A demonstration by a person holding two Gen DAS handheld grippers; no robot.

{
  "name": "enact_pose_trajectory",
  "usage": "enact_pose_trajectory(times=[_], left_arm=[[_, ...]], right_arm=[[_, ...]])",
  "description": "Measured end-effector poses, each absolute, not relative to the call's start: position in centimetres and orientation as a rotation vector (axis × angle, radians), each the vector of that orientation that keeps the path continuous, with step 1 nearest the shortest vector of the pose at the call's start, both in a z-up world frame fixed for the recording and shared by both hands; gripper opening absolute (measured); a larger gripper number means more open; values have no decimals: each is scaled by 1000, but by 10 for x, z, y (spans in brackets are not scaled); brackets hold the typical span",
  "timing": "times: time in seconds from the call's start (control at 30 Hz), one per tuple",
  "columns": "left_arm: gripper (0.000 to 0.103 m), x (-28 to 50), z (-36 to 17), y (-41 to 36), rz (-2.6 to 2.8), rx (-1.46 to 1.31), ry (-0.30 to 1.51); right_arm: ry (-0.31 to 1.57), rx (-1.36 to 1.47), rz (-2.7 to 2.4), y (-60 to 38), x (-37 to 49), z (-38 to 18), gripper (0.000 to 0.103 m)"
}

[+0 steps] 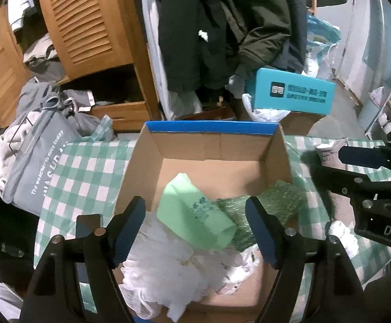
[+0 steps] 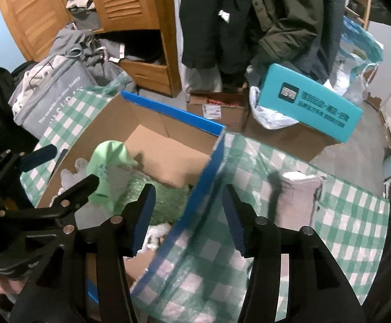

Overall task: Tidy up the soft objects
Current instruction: 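Lower both items into the box and open both tools to release them, then move both tools back from the box over the table items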

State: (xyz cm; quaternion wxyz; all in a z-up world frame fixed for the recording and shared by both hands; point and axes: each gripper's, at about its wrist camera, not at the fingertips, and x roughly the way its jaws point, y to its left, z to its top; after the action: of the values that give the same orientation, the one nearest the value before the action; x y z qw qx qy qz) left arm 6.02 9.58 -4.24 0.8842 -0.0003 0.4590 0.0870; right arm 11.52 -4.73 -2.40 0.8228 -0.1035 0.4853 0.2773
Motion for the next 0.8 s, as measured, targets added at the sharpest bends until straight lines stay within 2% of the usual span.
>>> enact_pose_trajectory(times=[0.4, 0.5, 0.8], left_arm=[[80, 69, -42, 51, 92, 25, 971], [86, 71, -42, 37, 83, 56, 971], [87, 76, -44, 0, 36, 103, 989]], right_arm=[[1041, -181, 497, -111, 114, -27, 57], [1046, -172, 470, -128, 115, -29, 57], [1063, -152, 393, -178, 115, -37, 58]])
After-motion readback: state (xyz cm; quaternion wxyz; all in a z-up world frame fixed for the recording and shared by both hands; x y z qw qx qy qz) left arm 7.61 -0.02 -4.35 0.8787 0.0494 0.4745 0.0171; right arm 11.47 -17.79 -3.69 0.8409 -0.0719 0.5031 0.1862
